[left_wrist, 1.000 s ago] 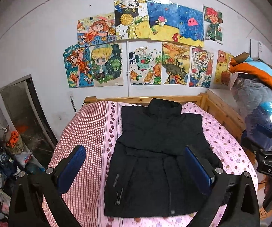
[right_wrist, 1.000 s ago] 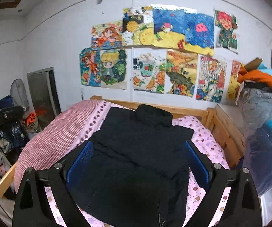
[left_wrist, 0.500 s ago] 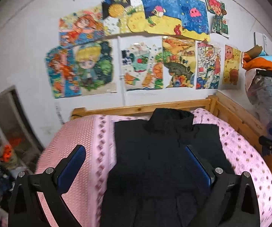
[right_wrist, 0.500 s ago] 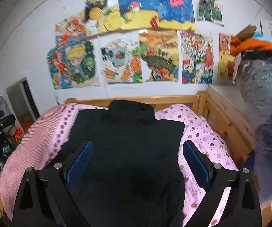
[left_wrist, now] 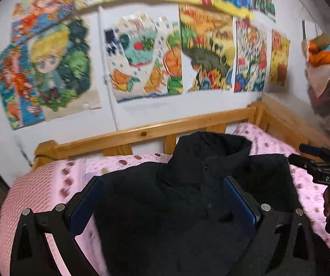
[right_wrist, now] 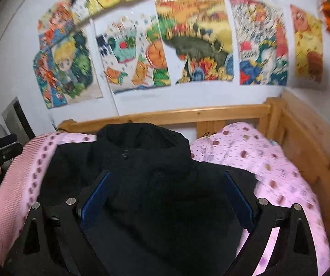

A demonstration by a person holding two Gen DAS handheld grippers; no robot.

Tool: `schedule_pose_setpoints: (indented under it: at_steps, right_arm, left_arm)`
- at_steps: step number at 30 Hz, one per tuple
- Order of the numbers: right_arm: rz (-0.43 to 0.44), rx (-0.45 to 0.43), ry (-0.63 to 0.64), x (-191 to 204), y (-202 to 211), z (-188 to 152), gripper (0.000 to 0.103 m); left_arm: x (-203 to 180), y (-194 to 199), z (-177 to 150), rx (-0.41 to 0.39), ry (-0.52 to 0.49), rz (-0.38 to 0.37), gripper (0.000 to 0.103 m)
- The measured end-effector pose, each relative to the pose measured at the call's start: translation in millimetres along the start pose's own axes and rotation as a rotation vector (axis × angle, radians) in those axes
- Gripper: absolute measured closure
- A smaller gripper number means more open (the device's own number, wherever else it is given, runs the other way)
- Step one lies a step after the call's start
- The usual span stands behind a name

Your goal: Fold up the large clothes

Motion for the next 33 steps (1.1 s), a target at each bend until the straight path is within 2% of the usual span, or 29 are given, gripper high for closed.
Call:
schedule_pose_setpoints:
  at_steps: [2, 6, 8, 10, 11, 12, 13, 14, 15, 16, 17, 18, 23, 27, 30, 33]
  right_arm:
    - [-0.013, 0.018, 0.003, -2, -31, 2, 0.024]
    - [-0.042, 0.049, -0.014, -9, -77, 14, 0.026]
    - [-0.038, 0.06, -0.018, -11, -93, 21, 0.026]
    - [-0.044, 0.088, -0.016, -12, -110, 29, 0.026]
    - [-0.049, 0.101, -0.008, -12, -119, 32, 0.029]
    - [-0.045, 0.109, -0.004, -13, -125, 35, 0.038]
    - [-0.04, 0.129, -0.001, -11, -134, 36, 0.042]
    - [-0.038, 0.143, -0.003, -12, -139, 36, 0.052]
    - [-0.02, 0.158, -0.01, -10, -146, 36, 0.066]
    - [-0.011, 0.169, -0.015, -9, -151, 35, 0.073]
    - [-0.021, 0.176, -0.019, -10, -153, 33, 0.085]
    - [-0.035, 0.173, -0.024, -11, -152, 32, 0.094]
    - [0.002, 0.169, -0.035, -11, -120, 21, 0.098]
    - [0.014, 0.188, 0.017, -10, -86, -8, 0.099]
    - [0.04, 0.182, 0.069, -8, -68, -39, 0.099]
    - [0.029, 0.205, 0.082, -9, -70, -68, 0.1]
  left_arm:
    - [0, -31, 3, 0.024, 0.016, -0.008, 0.0]
    - [-1, -86, 13, 0.069, 0.058, -0.043, 0.002]
    - [-4, -102, 18, 0.073, 0.068, -0.056, 0.009]
    - [-7, -116, 23, 0.081, 0.089, -0.071, 0.025]
    - [-10, -125, 24, 0.102, 0.11, -0.074, 0.028]
    - [-10, -132, 25, 0.121, 0.124, -0.069, 0.038]
    - [-12, -140, 25, 0.144, 0.145, -0.069, 0.051]
    - [-14, -147, 24, 0.165, 0.157, -0.078, 0.058]
    - [-16, -151, 23, 0.182, 0.158, -0.071, 0.07]
    - [-18, -155, 20, 0.203, 0.145, -0.059, 0.083]
    - [-19, -156, 19, 0.212, 0.133, -0.062, 0.091]
    - [-20, -155, 16, 0.224, 0.118, -0.063, 0.094]
    - [-13, -121, 0, 0.227, 0.065, -0.118, 0.097]
    - [-3, -89, -45, 0.245, -0.007, -0.144, 0.097]
    - [-5, -86, -84, 0.259, -0.055, -0.143, 0.097]
    - [-11, -91, -108, 0.261, -0.063, -0.113, 0.097]
Point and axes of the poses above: each gripper's, at about its wrist camera, not at the fingertips, and y roughly against the way its jaws point, x to its left, z to its top, the point moved 7 cm from there along -y, roughly the way its jaws point, and after that the axes turned 1 degree about -x, right-handed, at the moved point
